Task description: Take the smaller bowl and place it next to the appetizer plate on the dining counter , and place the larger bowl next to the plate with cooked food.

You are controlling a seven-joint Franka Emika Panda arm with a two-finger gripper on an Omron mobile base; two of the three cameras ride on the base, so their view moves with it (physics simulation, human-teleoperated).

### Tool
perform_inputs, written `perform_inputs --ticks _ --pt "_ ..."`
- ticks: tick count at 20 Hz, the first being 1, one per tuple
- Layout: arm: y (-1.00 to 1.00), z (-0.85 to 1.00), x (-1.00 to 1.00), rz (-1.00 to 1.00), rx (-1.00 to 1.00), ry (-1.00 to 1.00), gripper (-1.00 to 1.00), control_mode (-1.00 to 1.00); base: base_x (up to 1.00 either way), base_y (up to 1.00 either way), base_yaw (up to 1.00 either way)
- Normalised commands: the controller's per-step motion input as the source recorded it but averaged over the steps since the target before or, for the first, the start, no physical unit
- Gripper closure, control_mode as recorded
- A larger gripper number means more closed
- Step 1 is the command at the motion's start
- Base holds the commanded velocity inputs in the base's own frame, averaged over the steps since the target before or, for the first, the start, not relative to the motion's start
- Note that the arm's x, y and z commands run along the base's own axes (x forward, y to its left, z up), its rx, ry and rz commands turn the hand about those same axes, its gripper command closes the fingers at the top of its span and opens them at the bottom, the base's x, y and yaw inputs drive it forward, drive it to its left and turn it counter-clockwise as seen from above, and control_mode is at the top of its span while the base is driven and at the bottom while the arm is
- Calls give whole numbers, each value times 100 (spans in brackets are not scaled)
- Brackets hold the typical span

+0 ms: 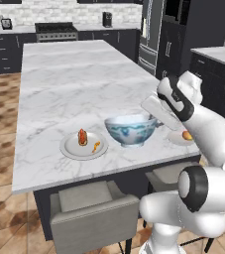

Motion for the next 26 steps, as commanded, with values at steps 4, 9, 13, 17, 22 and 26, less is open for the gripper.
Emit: perform_inputs --ticks 4,9,13,17,22,26 --pt "0 -3 53 7 2 -23 100 -100 0 0 0" --pt "0 -2 19 10 6 -39 100 -100 0 0 0" --pt "0 -24 4 3 -10 -8 100 -100 0 0 0" --pt "0 -10 12 0 -4 1 100 -100 0 0 0" --pt "0 -56 40 0 -5 7 100 -100 0 0 0" --pt "-18 -43 36 0 7 0 100 -100 0 0 0"
